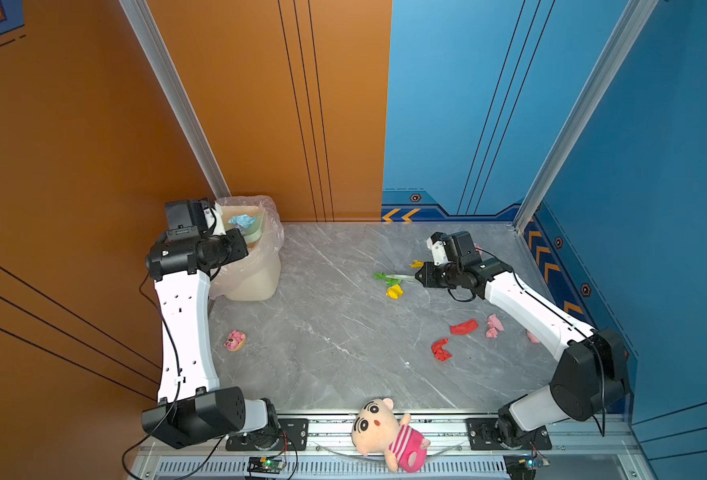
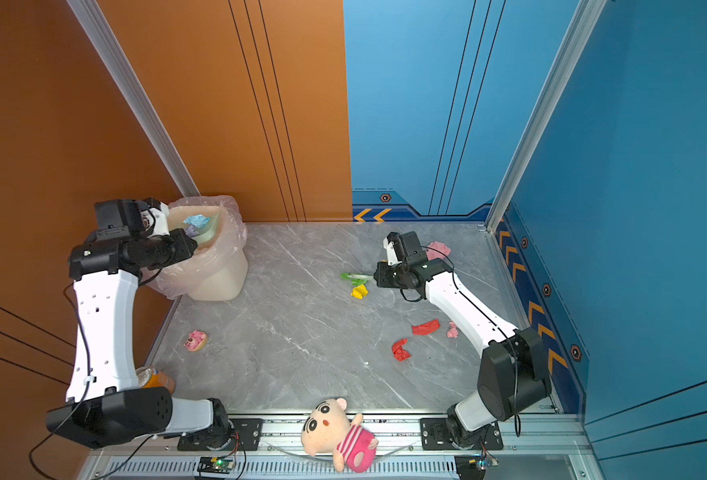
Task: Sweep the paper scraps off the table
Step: 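Tilt the dustpan over the bin with the left gripper to dump the scraps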
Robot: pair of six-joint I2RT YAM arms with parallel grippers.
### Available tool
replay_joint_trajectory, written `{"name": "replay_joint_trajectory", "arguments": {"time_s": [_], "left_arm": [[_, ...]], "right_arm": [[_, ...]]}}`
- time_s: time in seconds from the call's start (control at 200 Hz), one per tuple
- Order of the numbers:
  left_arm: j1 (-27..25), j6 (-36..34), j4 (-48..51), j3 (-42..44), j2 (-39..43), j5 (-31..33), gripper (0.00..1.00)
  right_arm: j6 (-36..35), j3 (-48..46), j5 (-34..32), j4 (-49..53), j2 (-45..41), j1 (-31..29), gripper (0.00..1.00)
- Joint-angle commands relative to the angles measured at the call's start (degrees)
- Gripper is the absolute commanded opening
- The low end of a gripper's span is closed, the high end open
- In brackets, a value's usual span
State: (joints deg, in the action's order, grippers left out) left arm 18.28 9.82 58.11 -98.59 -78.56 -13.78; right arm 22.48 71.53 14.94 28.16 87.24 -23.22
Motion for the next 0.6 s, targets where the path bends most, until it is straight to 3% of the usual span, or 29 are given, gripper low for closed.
{"name": "replay_joint_trajectory", "arguments": {"time_s": [0.0,0.205,0.591], "left_arm": [[2.90,2.73,-0.82,-2.12,-1.06,-5.57,0.20],[7.78,6.18,-2.92,-1.90,-3.82,-18.38,0.19],[12.61,16.34,-12.14,2.37,-4.67,-36.35,0.20]], "right_arm": [[0.81,-0.73,0.80,-1.31,0.65,0.28,0.00],[1.07,-1.73,1.07,-2.04,0.39,0.24,0.00],[0.67,-1.39,1.28,-2.10,0.30,0.37,0.00]]}}
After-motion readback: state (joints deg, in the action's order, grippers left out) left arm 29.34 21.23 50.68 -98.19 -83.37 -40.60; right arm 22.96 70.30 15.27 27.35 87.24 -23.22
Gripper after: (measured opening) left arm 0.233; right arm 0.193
